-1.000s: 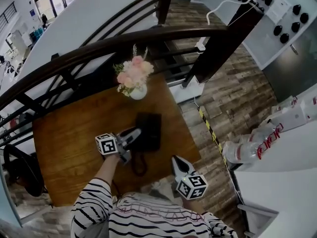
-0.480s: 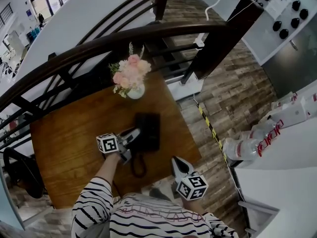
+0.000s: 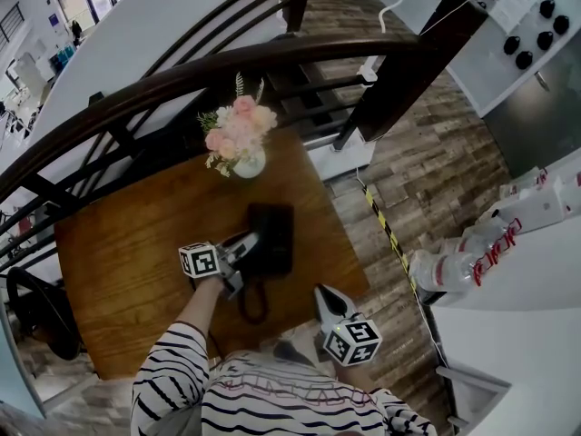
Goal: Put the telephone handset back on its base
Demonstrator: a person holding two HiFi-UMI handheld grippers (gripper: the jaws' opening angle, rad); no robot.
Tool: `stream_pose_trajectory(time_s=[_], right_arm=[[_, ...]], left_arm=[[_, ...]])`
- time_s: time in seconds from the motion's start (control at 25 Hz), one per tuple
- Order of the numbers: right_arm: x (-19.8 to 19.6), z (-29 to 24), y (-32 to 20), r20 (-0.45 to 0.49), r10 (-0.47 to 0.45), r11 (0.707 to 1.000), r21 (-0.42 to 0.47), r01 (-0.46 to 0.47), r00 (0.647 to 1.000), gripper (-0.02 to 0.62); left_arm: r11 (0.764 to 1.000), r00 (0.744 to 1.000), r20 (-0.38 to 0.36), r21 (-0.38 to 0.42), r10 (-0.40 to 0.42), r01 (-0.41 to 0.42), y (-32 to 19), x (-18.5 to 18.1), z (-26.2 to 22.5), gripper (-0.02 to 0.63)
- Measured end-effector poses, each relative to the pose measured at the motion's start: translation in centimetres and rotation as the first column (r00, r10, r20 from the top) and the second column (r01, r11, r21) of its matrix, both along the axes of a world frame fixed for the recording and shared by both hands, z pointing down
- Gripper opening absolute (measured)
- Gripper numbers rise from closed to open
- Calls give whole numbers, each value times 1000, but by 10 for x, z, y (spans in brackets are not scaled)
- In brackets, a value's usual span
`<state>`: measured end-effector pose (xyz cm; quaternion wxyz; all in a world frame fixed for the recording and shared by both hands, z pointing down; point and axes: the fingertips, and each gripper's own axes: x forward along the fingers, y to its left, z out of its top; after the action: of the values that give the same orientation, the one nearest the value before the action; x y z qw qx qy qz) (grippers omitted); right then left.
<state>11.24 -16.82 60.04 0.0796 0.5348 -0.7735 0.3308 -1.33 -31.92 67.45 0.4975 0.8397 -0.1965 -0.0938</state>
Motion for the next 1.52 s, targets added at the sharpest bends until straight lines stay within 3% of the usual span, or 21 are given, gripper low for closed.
stream_pose_trajectory(time_s=[0.8,1.2,1.52], right_arm=[[-6,-2,2,8,-12,1000,7,12,1000,0],[-9,-1,8,10,-12,1000,5,12,1000,0],[-11,-3,11,9,-17,1000,7,17,1000,0]], left_arm=[[995,994,36,10,-100,100,1,-7,7,71],[994,993,57,16,-105,105,3,-7,12,74],[991,987,95,16,-133,132,2,-12,16,126]])
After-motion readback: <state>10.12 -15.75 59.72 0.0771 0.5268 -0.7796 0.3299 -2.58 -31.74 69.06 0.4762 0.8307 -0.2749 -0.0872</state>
